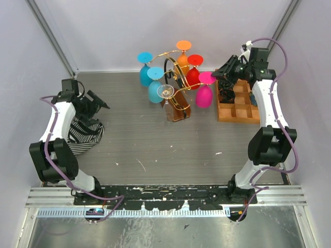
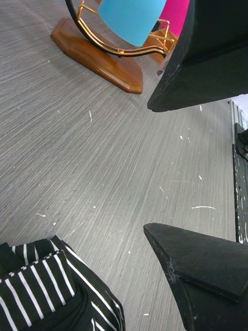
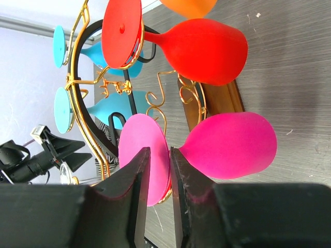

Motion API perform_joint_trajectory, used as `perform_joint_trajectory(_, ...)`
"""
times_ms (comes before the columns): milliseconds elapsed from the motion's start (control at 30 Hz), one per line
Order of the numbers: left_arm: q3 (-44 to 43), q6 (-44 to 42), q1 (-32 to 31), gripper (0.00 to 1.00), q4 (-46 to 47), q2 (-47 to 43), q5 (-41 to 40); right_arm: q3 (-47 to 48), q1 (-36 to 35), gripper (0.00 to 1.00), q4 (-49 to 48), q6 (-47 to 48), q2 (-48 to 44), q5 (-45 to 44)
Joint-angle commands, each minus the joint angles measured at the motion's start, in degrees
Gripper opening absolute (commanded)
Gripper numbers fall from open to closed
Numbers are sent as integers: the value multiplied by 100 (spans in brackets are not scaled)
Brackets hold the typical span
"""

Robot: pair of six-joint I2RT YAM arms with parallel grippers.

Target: Take the wine glass off the wine glass rack

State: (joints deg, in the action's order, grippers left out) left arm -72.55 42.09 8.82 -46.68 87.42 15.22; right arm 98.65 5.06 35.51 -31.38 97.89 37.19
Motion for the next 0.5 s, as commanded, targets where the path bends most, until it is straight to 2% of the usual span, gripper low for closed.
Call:
perform_joint_trajectory(0,46,-40,-11,95,-26,-71,190,174,-18,25,-243,-31,-17,370)
perform_joint_trajectory(133,55,-51,-11,95,-26,-63,200,190,-23,2,-281,-71,19,622)
perform_joint_trajectory(233,66,-64,-11,95,-24,-66,225,44,-3,1,-515,-308,-3,812)
perform_joint_trajectory(367,88,-108,-11,95,-26,-67,244,-393,98,1,-1446,-1042,-54,1198)
perform_joint_trajectory(467,121,-124,-12,96,-26,-67,258,-400,110,1,-1803,-1440,40,1404)
